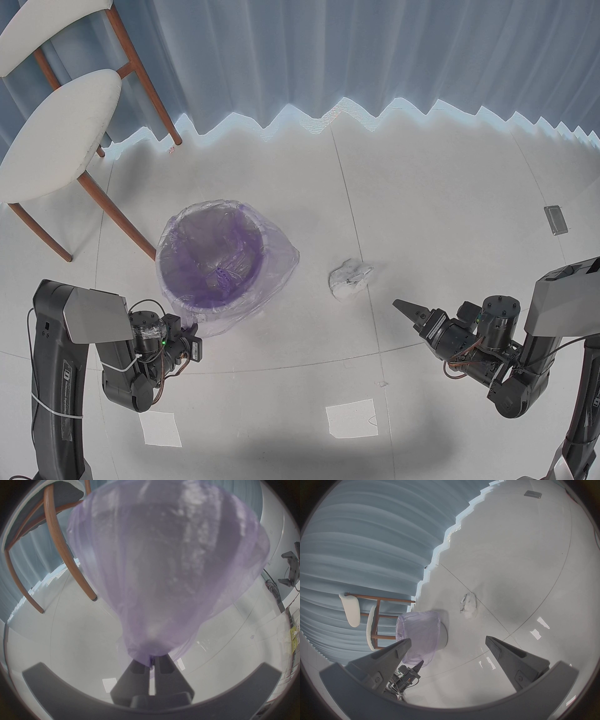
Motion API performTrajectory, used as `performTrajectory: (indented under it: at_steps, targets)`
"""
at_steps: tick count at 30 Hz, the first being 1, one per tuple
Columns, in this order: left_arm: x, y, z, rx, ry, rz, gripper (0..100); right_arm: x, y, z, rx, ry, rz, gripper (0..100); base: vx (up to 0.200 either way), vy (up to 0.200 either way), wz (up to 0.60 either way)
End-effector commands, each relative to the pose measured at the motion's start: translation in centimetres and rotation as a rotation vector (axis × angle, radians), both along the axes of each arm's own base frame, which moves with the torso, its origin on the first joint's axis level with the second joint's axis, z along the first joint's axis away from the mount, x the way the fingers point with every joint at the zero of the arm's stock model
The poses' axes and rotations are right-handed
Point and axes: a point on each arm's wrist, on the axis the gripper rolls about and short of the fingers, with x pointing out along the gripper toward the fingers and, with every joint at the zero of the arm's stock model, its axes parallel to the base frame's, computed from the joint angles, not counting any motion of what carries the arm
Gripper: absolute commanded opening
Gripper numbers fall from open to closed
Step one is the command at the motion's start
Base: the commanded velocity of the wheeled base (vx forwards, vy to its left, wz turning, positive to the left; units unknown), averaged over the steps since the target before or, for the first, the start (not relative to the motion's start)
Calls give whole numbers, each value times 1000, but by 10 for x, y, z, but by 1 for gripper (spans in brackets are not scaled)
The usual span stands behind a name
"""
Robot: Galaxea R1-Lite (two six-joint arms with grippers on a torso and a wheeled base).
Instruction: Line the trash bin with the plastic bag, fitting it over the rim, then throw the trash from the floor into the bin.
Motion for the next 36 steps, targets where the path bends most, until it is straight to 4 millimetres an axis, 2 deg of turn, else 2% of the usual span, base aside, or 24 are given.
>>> performTrajectory:
  at_steps: [1, 11, 12, 16, 19, 24, 25, 27, 28, 29, 32, 34, 35, 36]
  targets:
    - [6, 2, -9, 1, -1, 10, 0, 0, 0, 1, 5, -12, 0, 100, 0, 0, 0]
    - [6, -1, -10, -2, -2, 5, 0, 1, 0, 1, 6, -13, 0, 100, 0, 0, 0]
    - [6, -2, -9, -2, -3, 3, 100, 1, 0, 1, 6, -15, 0, 100, 0, 0, 0]
    - [3, -2, -7, -5, 0, 3, 100, 1, 0, 2, 7, -16, 0, 100, 0, 0, 0]
    - [-15, 0, 6, -3, 31, 1, 100, 1, 0, 0, 6, -11, -2, 100, 0, 0, 0]
    - [-57, 6, 35, 5, 87, 2, 100, 3, 0, -5, -1, 2, -4, 100, 0, 0, 0]
    - [-58, 6, 36, 5, 89, 2, 100, 3, 0, -5, -1, 2, -4, 100, 0, 0, 0]
    - [-81, 9, 57, 3, 87, 3, 100, 2, 0, -5, -1, 4, -3, 100, 0, 0, 0]
    - [-81, 9, 57, 3, 87, 3, 100, 2, 0, -5, -1, 4, -3, 100, 0, 0, 0]
    - [-95, 11, 75, -12, 61, 6, 100, 1, 0, -6, -3, 8, -1, 100, 0, 0, 0]
    - [-114, 10, 109, -63, -28, -5, 100, 1, 0, -10, -9, 21, -1, 100, 0, 0, 0]
    - [-119, 4, 135, -123, -127, -30, 100, 0, 2, -11, -11, 25, 2, 100, 0, 0, 0]
    - [-120, 2, 140, -136, -144, -36, 100, 0, 2, -11, -12, 24, 2, 100, 0, 0, 0]
    - [-122, -11, 164, -223, -233, -89, 100, 0, 8, -11, -10, 19, 6, 100, 0, 0, 0]
